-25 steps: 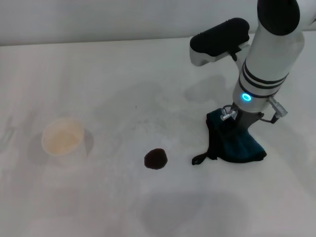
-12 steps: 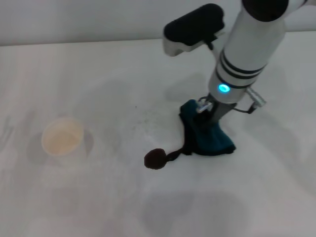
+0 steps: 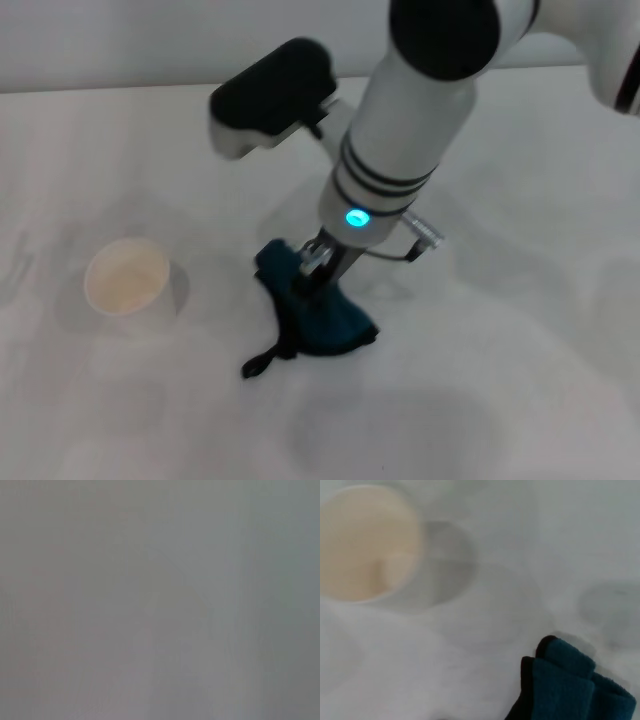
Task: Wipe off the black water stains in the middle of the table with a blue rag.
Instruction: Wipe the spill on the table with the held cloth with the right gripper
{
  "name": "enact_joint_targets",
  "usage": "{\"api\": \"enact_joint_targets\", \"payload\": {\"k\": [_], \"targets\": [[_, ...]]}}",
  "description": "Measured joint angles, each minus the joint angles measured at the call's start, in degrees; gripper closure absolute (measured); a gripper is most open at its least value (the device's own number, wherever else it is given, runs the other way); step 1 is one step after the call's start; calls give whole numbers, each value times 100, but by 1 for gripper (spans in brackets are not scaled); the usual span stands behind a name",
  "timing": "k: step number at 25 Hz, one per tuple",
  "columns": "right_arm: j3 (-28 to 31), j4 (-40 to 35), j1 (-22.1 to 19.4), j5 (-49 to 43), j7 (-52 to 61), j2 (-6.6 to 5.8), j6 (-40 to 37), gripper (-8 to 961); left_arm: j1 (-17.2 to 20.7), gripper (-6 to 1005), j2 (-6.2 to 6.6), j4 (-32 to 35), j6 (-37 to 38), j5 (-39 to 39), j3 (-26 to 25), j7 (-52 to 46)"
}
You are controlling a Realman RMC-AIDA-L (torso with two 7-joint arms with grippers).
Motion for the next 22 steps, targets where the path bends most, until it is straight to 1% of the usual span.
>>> {"api": "enact_joint_targets", "payload": {"k": [5,9,13,17,19,22], "targets": [[-703,126,216,714,33,-1,-425,849,-42,119,-2,15,0,27,0,-3],[-1236,412,423,1230,50,0,-732,850,-62,119,-3,15,-14,32,-1,-5],[-1219,482,470,1204,86,-1,-674,850,-21,120,-2,15,-12,34,-1,-5],[-838,498,571,734,119,0,-389,850,79,120,-2,7,-4,33,-1,-3],[-566,513,569,403,121,-1,-193,850,106,120,-2,-2,-4,34,-1,16],[-343,615,541,-58,142,-1,49,851,118,119,-5,-3,-5,35,-2,24]]}}
